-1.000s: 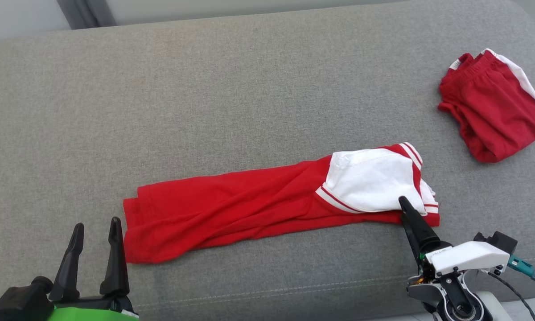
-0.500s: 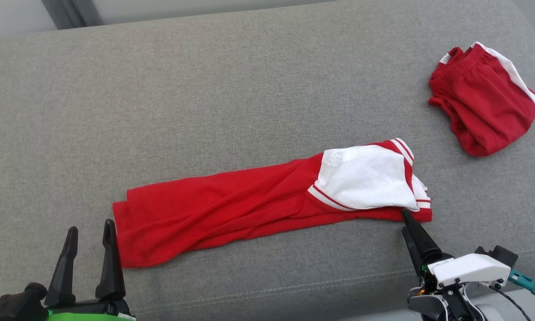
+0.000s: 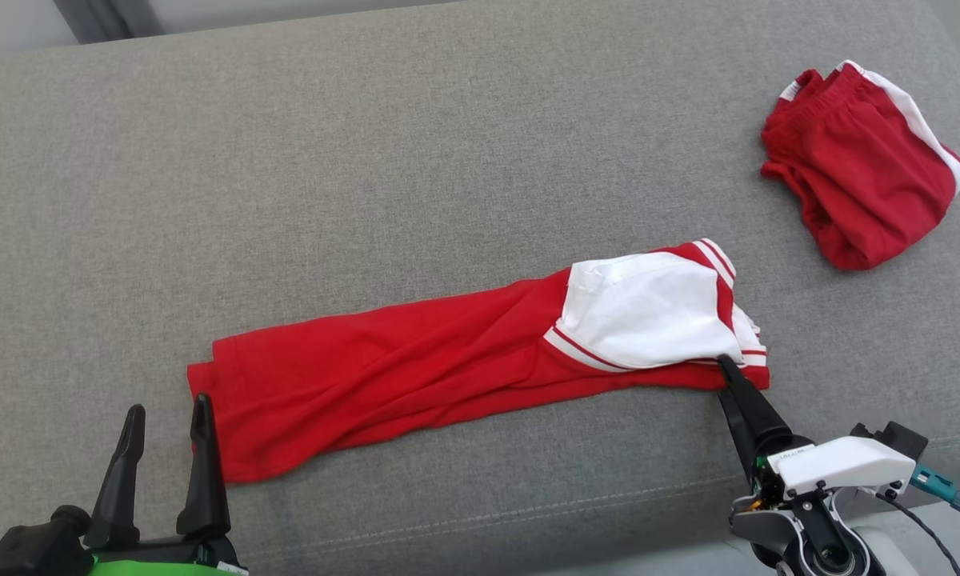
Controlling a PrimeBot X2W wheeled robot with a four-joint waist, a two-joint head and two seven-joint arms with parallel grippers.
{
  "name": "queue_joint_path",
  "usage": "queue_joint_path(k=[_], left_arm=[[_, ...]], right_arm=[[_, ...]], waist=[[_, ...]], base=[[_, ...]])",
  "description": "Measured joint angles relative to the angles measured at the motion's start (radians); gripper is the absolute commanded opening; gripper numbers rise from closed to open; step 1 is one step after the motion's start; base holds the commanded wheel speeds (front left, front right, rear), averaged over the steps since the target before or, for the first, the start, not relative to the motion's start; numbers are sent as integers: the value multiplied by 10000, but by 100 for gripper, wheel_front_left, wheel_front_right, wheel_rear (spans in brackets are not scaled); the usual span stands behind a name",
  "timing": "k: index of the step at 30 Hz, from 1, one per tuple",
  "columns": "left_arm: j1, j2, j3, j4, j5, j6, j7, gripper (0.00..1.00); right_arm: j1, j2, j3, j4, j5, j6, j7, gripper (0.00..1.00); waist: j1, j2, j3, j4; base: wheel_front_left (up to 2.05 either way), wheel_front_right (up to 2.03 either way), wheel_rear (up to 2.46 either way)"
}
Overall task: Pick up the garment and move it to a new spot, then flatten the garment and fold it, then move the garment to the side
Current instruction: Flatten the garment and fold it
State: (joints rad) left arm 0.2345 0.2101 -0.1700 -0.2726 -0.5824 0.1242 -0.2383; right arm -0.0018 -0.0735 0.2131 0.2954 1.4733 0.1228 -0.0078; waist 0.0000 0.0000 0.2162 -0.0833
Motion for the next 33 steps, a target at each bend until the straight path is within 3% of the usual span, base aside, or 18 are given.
queue_joint_path(k=[33], left_arm=[[-3, -362, -44, -134, 416, 2, 278, 100]], right_arm=[[-507, -199, 136, 594, 380, 4, 56, 100]], waist=[[0, 0, 141, 232]], base=[[0, 0, 0]])
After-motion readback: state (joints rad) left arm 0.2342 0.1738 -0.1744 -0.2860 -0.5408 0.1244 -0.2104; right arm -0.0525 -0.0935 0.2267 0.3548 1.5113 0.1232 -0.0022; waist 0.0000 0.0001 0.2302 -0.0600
